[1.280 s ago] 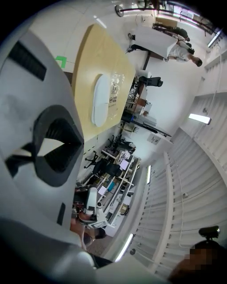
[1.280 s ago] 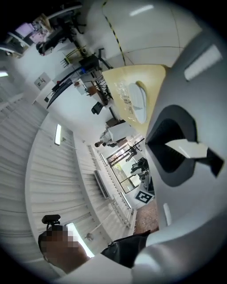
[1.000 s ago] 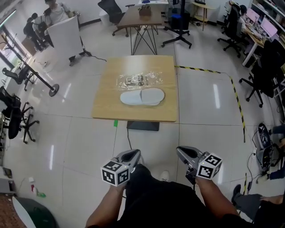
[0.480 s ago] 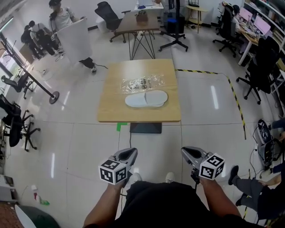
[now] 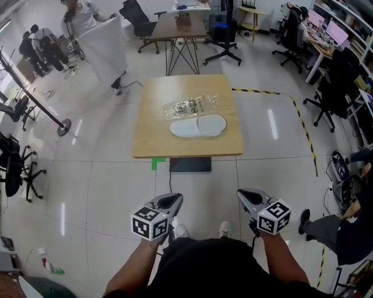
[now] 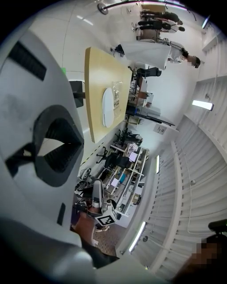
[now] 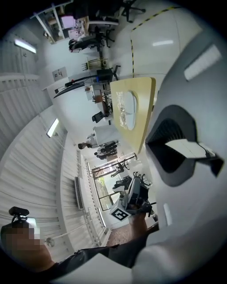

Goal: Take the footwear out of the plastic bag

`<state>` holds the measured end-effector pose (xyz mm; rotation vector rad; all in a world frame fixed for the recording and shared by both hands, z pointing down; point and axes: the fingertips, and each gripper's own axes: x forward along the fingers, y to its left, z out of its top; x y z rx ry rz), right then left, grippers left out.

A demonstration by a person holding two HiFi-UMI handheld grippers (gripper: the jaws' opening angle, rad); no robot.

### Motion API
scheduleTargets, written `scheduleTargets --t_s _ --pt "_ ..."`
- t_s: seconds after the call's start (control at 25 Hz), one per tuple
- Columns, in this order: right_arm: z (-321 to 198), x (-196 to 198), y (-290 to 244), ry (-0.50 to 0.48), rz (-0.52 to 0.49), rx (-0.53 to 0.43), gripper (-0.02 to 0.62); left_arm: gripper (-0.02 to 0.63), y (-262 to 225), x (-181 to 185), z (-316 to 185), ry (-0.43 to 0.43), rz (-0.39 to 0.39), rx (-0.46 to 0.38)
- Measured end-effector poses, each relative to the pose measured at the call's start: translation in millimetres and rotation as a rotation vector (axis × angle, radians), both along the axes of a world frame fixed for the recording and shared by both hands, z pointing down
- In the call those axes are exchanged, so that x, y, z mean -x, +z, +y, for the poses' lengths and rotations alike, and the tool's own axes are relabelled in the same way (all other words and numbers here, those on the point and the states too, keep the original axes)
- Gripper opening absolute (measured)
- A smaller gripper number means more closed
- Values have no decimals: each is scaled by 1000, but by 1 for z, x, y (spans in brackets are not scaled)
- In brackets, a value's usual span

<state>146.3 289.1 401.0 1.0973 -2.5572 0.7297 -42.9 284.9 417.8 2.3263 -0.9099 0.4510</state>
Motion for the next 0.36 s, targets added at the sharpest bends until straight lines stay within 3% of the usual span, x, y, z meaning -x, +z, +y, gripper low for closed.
scheduleTargets --t_s 0.36 --pt "8 14 0 16 5 18 0 6 -2 11 -4 6 32 -10"
